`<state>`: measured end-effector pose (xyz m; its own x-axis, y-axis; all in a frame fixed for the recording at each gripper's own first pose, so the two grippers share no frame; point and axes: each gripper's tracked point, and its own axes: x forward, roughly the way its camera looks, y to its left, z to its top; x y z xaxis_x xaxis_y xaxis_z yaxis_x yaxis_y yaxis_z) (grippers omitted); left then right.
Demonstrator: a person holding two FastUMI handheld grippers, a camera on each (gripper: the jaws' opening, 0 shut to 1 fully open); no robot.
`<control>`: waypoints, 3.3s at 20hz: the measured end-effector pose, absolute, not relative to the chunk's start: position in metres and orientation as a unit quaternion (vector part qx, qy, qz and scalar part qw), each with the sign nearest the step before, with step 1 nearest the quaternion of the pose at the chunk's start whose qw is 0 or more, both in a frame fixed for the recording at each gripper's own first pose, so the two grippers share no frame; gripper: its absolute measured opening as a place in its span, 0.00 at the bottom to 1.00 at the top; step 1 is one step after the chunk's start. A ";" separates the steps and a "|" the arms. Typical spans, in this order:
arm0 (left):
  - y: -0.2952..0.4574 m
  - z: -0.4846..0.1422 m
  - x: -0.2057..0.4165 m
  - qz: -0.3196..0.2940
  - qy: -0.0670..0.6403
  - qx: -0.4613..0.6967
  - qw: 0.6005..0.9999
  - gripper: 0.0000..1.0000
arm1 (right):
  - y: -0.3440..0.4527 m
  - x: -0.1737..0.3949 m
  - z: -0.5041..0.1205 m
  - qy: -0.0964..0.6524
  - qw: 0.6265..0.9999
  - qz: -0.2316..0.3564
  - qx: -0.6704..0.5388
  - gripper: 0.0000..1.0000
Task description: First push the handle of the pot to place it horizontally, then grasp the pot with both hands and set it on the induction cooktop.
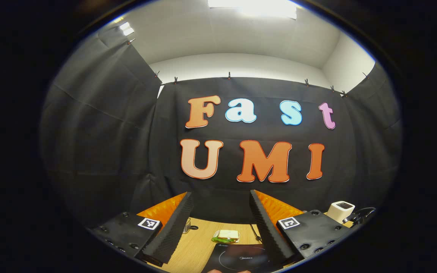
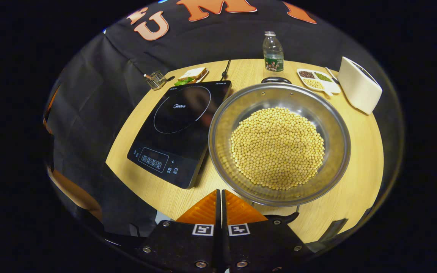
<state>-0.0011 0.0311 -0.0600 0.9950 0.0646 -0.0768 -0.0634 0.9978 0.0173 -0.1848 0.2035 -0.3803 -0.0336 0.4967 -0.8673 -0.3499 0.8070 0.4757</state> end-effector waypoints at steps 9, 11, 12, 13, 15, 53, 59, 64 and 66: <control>0.026 -0.073 0.003 0.026 0.062 0.000 0.998 0.98 | 0.190 -0.200 -0.412 0.681 0.671 0.290 0.040 0.00; 0.026 -0.073 0.006 0.026 0.065 0.001 0.998 0.96 | 0.188 -0.200 -0.413 0.685 0.667 0.289 0.049 0.00; 0.025 -0.072 0.008 0.026 0.065 0.001 0.998 0.97 | 0.186 -0.198 -0.415 0.687 0.666 0.286 0.052 0.00; 0.023 -0.072 0.010 0.026 0.064 0.002 0.998 0.97 | 0.185 -0.199 -0.418 0.690 0.664 0.283 0.053 0.00; 0.020 -0.070 0.011 0.023 0.063 0.005 0.998 0.97 | 0.182 -0.199 -0.425 0.698 0.658 0.278 0.052 0.00; -0.019 -0.093 0.062 -0.024 0.084 0.026 0.996 0.97 | -0.008 -0.071 -0.514 0.690 0.722 0.022 0.035 0.00; -0.022 -0.104 0.070 -0.029 0.095 0.019 0.995 0.98 | -0.021 -0.049 -0.516 0.677 0.735 -0.012 0.041 0.00; -0.025 -0.124 0.077 -0.034 0.116 0.014 0.993 0.98 | -0.035 -0.033 -0.510 0.671 0.738 -0.031 0.059 0.00; -0.029 -0.134 0.078 -0.039 0.125 0.014 0.991 0.98 | -0.043 -0.024 -0.506 0.663 0.745 -0.039 0.057 0.00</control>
<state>0.0785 -0.0290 -0.1339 0.9657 -0.0729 -0.2491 0.0798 0.9967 0.0176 -0.0241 -0.0431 -0.5065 0.1166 0.0171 -0.9930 0.1344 0.9904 0.0329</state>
